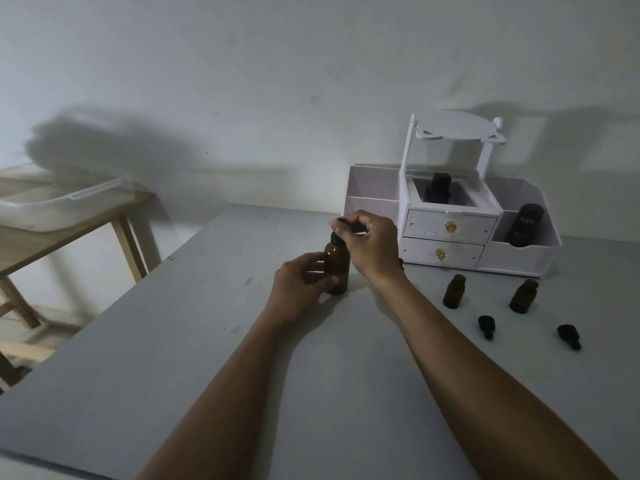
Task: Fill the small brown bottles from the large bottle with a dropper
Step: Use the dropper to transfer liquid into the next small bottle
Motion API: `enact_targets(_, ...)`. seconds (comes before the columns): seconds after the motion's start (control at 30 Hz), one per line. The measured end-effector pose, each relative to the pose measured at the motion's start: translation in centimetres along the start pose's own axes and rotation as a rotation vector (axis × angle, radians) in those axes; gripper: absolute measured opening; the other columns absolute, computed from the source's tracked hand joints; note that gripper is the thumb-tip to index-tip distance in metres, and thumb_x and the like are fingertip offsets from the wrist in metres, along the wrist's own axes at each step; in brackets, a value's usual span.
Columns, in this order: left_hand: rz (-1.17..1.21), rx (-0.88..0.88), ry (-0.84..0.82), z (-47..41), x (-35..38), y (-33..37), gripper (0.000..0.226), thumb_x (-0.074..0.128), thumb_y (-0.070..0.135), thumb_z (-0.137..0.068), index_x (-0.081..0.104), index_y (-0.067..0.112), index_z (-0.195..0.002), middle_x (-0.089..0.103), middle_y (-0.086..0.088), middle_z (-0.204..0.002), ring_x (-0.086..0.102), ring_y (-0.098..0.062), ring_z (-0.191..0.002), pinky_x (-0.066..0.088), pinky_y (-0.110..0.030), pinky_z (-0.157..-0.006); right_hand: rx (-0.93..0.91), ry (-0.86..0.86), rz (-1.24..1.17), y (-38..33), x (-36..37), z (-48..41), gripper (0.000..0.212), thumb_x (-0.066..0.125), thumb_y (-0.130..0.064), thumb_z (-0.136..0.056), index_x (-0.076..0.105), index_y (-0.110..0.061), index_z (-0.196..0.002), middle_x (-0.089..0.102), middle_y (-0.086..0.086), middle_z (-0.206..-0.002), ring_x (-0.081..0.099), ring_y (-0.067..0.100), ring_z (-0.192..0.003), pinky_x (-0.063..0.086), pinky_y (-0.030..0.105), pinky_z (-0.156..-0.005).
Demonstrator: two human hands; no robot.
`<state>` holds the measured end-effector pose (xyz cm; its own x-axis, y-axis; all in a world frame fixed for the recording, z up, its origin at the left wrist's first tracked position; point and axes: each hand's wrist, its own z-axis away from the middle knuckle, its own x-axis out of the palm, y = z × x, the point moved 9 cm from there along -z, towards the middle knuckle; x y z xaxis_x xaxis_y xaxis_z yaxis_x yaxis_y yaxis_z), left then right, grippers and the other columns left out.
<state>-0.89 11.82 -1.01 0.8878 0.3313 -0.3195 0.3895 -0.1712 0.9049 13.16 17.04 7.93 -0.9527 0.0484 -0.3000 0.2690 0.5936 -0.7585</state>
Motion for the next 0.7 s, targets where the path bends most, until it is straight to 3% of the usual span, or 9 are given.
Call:
enact_targets(0.07, 0.006, -0.002, -0.002, 0.0, 0.0, 0.0, 0.052, 0.079, 0.018, -0.082, 0.062, 0.021, -0.132, 0.072, 0.004, -0.112, 0.069, 0.0, -0.092, 0.052, -0.01, -0.074, 0.004, -0.001, -0.017, 0.0, 0.0, 0.0, 0.008, 0.072, -0.015, -0.088, 0.076, -0.008, -0.086, 0.068, -0.008, -0.073, 0.061, -0.013, -0.065, 0.043, 0.0, -0.063)
enact_targets(0.23, -0.002, 0.001, 0.006, 0.2, 0.0, 0.1, 0.051, 0.078, 0.016, -0.083, 0.063, 0.022, -0.131, 0.072, 0.004, -0.112, 0.07, -0.008, -0.098, 0.055, -0.021, -0.084, 0.005, 0.008, -0.007, 0.0, -0.1, 0.0, 0.008, 0.072, -0.017, -0.087, 0.076, -0.011, -0.087, 0.069, -0.008, -0.076, 0.062, -0.008, -0.067, 0.045, 0.0, -0.065)
enact_targets(0.37, -0.02, 0.0, 0.008, 0.3, 0.1, 0.3, 0.05, 0.077, 0.016, -0.084, 0.061, 0.019, -0.132, 0.071, 0.004, -0.115, 0.068, -0.004, -0.096, 0.054, -0.015, -0.079, 0.018, 0.01, -0.012, 0.2, -0.2, 0.1, 0.01, 0.074, -0.023, -0.086, 0.077, -0.013, -0.089, 0.071, -0.008, -0.078, 0.063, -0.005, -0.071, 0.045, 0.001, -0.066)
enact_targets(0.47, -0.037, 0.0, 0.011, 0.2, 0.0, 0.3, 0.051, 0.077, 0.015, -0.083, 0.062, 0.018, -0.132, 0.072, 0.002, -0.115, 0.069, -0.009, -0.1, 0.057, -0.029, -0.09, 0.01, 0.016, -0.003, 0.0, -0.5, 0.2, 0.015, 0.075, -0.027, -0.085, 0.077, -0.014, -0.091, 0.071, -0.01, -0.08, 0.064, -0.007, -0.071, 0.046, 0.001, -0.067)
enact_targets(0.7, -0.036, -0.037, 0.04, 0.7, 0.0, 0.1, 0.057, 0.078, 0.015, -0.083, 0.059, 0.024, -0.136, 0.067, 0.004, -0.118, 0.067, -0.009, -0.098, 0.053, -0.022, -0.085, -0.011, 0.065, -0.112, -2.1, -1.9, -0.6, 0.018, 0.074, -0.025, -0.086, 0.076, -0.009, -0.095, 0.073, -0.007, -0.079, 0.068, -0.007, -0.073, 0.049, 0.004, -0.069)
